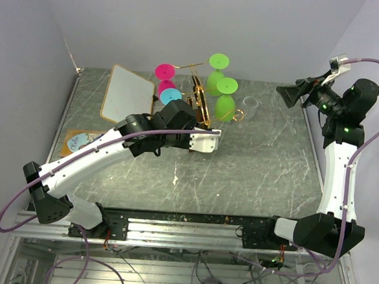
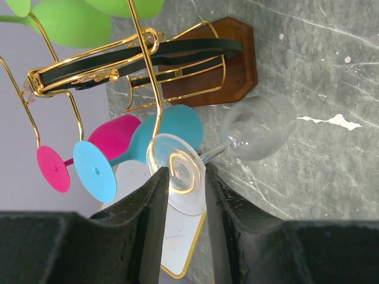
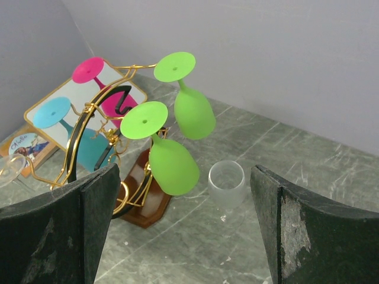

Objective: Place the wine glass upside down on the wine glass rack

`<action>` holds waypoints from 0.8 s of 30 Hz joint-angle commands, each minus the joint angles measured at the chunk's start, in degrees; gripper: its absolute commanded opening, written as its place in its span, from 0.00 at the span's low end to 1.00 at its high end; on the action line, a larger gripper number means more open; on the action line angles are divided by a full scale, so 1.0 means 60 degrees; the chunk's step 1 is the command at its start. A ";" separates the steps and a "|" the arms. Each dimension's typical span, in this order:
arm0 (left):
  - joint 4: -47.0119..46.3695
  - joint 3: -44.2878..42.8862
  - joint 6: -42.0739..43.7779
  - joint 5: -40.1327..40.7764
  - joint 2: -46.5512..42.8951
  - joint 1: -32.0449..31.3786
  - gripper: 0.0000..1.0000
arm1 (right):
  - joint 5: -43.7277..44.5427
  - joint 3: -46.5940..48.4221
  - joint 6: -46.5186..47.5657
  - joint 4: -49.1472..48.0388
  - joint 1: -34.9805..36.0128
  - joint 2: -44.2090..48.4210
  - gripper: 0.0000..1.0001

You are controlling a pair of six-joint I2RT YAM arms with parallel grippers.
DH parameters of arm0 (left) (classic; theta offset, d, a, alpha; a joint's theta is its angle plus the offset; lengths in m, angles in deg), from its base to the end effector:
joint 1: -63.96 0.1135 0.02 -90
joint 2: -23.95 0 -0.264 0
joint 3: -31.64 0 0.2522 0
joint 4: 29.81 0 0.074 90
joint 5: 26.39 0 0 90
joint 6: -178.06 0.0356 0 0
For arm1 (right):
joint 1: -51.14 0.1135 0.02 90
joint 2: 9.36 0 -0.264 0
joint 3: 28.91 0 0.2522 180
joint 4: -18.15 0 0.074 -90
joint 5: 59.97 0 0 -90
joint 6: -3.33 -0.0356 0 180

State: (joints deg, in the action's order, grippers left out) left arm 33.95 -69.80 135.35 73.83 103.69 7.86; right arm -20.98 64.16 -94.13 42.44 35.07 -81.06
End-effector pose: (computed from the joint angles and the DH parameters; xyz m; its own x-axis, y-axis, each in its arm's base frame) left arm 0.1660 -0.2357 0.3935 0.2928 0.8608 -0.4163 0.7788 0.0379 0.6262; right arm 0.2654 -0.0477 0.4511 -0.1228 0.1204 -0.9851 -0.5606 0.8107 0.1689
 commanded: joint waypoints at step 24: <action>0.0534 -0.1074 -0.0720 -0.0824 -0.0559 0.0102 0.91 | 0.2422 0.0238 0.2736 0.1574 0.0575 -0.1301 0.80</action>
State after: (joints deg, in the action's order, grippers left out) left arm 35.85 -73.21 132.97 71.73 102.12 7.88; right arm -13.09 64.45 -83.93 47.51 36.36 -86.22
